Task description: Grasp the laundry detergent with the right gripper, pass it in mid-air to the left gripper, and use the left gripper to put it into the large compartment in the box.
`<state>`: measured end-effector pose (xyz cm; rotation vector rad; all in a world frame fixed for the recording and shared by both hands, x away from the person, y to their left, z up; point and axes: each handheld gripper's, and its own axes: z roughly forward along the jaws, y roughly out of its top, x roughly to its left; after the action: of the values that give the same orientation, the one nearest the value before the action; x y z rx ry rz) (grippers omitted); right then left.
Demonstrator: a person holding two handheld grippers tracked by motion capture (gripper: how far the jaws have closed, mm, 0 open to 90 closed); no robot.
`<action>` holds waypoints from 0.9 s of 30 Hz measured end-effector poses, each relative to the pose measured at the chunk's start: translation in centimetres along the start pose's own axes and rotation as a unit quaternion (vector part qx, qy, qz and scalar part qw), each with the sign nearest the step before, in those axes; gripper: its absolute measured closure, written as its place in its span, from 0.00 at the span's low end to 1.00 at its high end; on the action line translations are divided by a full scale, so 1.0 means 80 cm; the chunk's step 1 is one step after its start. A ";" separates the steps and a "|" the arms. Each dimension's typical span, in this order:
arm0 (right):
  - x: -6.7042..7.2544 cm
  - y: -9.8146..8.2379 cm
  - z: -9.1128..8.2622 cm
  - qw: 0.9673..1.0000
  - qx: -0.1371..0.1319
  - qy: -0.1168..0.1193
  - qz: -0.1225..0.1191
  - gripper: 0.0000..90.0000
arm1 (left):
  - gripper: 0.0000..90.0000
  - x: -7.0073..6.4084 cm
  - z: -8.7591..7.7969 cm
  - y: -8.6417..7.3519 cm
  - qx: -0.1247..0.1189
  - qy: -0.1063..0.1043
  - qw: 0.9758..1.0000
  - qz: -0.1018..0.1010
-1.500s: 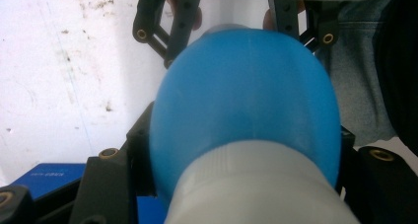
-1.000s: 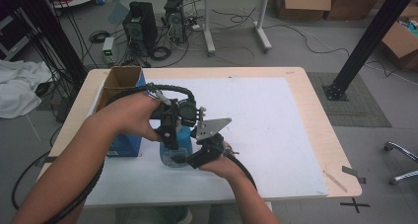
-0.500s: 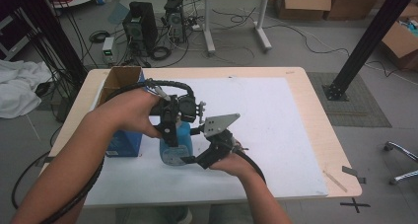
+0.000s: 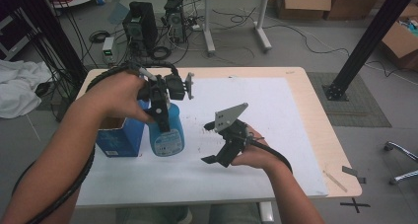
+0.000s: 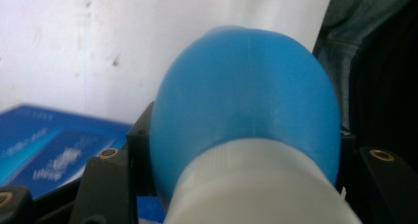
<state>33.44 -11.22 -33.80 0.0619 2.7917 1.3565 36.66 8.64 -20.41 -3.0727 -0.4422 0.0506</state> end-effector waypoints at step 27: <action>-0.017 0.025 -0.047 0.957 0.290 0.024 -0.022 0.00 | 0.43 0.057 -0.137 -0.099 -0.039 -0.003 0.927 -0.374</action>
<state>34.63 -13.03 -29.86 -0.0174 3.1022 0.4942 39.24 17.15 -9.25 -2.7428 -1.5948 0.0186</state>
